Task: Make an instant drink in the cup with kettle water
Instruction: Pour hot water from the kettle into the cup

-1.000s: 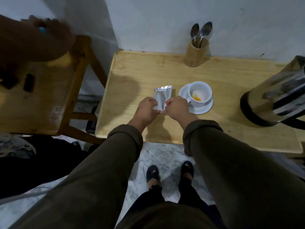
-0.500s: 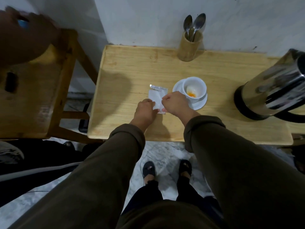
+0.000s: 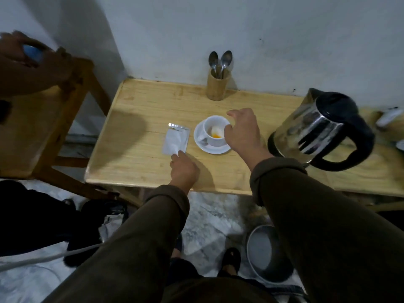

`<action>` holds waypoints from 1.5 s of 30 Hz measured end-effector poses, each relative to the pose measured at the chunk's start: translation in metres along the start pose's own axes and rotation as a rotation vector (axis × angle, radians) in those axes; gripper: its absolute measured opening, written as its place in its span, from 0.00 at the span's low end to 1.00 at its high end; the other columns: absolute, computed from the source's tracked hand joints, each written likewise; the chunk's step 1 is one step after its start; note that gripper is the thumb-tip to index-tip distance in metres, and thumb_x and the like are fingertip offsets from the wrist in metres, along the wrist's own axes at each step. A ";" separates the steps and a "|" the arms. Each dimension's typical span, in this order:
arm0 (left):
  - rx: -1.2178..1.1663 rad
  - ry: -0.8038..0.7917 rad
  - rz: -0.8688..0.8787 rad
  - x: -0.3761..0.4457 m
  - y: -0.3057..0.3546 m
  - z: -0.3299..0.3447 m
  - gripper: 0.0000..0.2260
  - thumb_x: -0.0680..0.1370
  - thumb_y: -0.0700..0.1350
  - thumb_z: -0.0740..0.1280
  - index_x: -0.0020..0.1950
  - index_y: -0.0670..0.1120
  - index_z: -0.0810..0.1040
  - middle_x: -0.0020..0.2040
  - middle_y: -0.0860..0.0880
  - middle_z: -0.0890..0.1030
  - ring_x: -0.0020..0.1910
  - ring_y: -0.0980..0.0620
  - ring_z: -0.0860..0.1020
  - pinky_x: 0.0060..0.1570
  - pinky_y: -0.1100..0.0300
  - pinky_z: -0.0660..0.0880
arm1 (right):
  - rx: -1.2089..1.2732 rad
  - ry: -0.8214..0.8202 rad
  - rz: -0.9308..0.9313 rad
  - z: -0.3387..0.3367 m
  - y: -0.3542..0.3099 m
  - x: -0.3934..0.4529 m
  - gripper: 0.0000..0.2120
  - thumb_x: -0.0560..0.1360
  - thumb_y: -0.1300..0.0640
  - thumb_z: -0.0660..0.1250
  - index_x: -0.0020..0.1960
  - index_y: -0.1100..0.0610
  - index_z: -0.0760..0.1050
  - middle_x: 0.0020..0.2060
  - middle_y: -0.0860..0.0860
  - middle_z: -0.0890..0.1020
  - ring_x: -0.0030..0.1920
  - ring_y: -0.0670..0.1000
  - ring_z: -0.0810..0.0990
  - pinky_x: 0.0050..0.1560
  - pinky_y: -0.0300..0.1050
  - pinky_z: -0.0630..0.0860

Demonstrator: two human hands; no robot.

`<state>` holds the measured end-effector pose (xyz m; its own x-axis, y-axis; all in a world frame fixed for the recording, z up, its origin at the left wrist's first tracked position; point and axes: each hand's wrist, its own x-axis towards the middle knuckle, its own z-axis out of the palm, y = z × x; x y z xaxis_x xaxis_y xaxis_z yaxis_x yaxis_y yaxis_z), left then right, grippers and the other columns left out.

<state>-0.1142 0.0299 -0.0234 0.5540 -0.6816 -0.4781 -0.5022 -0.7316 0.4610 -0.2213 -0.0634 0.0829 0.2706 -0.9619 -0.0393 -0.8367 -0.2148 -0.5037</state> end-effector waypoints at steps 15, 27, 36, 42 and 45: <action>0.262 -0.202 0.040 -0.041 0.075 0.083 0.25 0.79 0.47 0.57 0.73 0.37 0.61 0.74 0.36 0.64 0.74 0.36 0.59 0.74 0.48 0.58 | -0.278 0.334 0.131 -0.112 0.160 -0.043 0.26 0.74 0.58 0.61 0.72 0.48 0.63 0.76 0.56 0.55 0.77 0.59 0.49 0.72 0.64 0.50; 0.071 -0.118 -0.103 -0.049 0.080 0.079 0.29 0.77 0.43 0.63 0.75 0.38 0.55 0.72 0.36 0.66 0.71 0.37 0.66 0.68 0.51 0.66 | 0.377 0.389 0.504 -0.134 0.198 -0.027 0.25 0.72 0.63 0.66 0.67 0.59 0.65 0.64 0.58 0.71 0.64 0.59 0.72 0.62 0.52 0.73; 0.086 -0.127 -0.151 -0.046 0.081 0.079 0.30 0.78 0.44 0.62 0.76 0.39 0.53 0.72 0.36 0.66 0.71 0.38 0.67 0.68 0.50 0.66 | 0.628 0.255 0.653 -0.144 0.203 -0.020 0.12 0.74 0.64 0.63 0.57 0.56 0.74 0.55 0.55 0.78 0.46 0.54 0.74 0.46 0.42 0.71; -0.076 -0.088 -0.166 -0.038 0.070 0.061 0.31 0.79 0.46 0.60 0.78 0.43 0.49 0.72 0.36 0.68 0.69 0.37 0.69 0.67 0.48 0.67 | 0.664 0.374 0.608 -0.141 0.181 -0.017 0.12 0.73 0.67 0.58 0.47 0.51 0.71 0.46 0.51 0.75 0.46 0.55 0.76 0.49 0.46 0.78; -0.234 -0.070 -0.153 -0.033 0.063 0.047 0.39 0.77 0.45 0.64 0.78 0.47 0.39 0.70 0.34 0.70 0.67 0.35 0.71 0.65 0.47 0.69 | 0.602 0.383 0.579 -0.145 0.169 -0.012 0.14 0.72 0.66 0.57 0.52 0.52 0.74 0.47 0.52 0.76 0.45 0.55 0.76 0.46 0.44 0.75</action>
<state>-0.1950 0.0053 -0.0137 0.5603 -0.5686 -0.6023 -0.2450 -0.8084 0.5353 -0.4347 -0.1130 0.1237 -0.3799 -0.9050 -0.1914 -0.3738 0.3394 -0.8632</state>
